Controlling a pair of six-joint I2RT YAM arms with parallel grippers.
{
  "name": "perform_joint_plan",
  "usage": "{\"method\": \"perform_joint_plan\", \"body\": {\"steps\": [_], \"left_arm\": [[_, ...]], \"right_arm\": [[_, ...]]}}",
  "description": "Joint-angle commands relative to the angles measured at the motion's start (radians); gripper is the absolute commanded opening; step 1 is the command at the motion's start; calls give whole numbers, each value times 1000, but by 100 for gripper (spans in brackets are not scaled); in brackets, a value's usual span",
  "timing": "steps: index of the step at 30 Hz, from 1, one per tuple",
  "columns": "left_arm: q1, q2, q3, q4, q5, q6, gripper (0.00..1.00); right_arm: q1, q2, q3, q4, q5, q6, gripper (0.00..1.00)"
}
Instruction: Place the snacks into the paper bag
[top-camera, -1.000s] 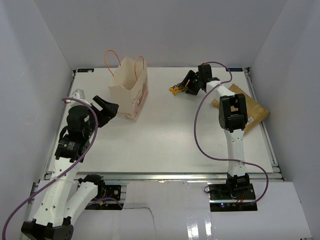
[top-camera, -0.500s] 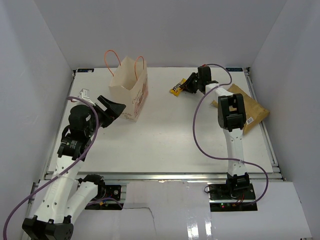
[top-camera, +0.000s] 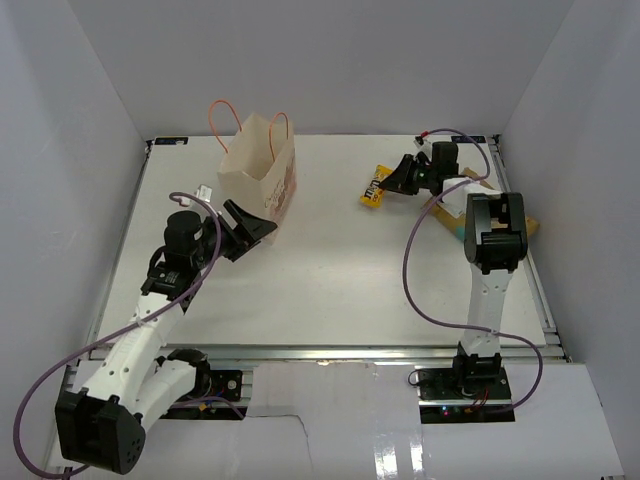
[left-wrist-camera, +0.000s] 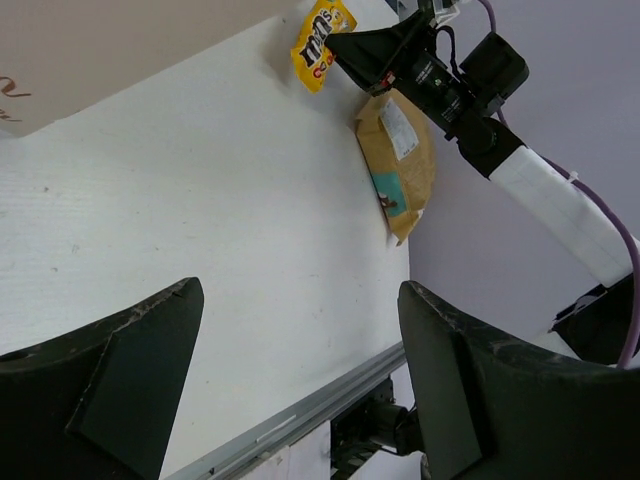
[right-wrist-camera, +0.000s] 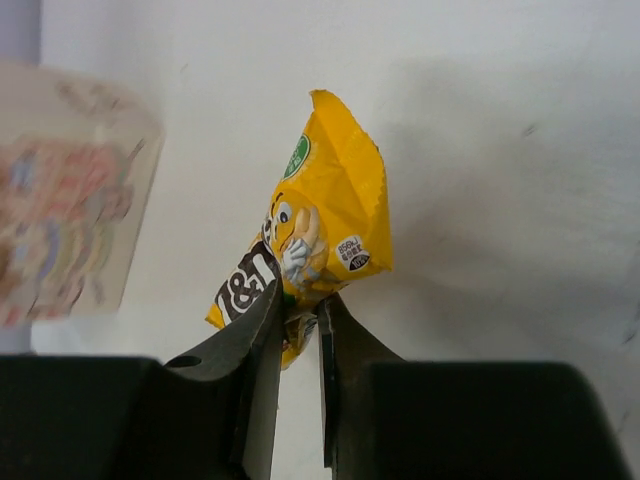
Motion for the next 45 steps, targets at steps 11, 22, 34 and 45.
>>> {"method": "perform_joint_plan", "body": {"steps": [11,22,34,45], "left_arm": [[-177,203,-32,341,106,15,89],[-296,342,58,387,97,55,88],[-385,316,22,414,69,16,74],[-387,295,15,414,43,1,19]], "right_arm": [[88,-594,-405,-463,-566,-821,8],[324,-769,-511,-539,-568,-910,8],[388,-744,-452,-416,-558,-763,8],[419,-767,-468,-419,-559,-775,8]]}}
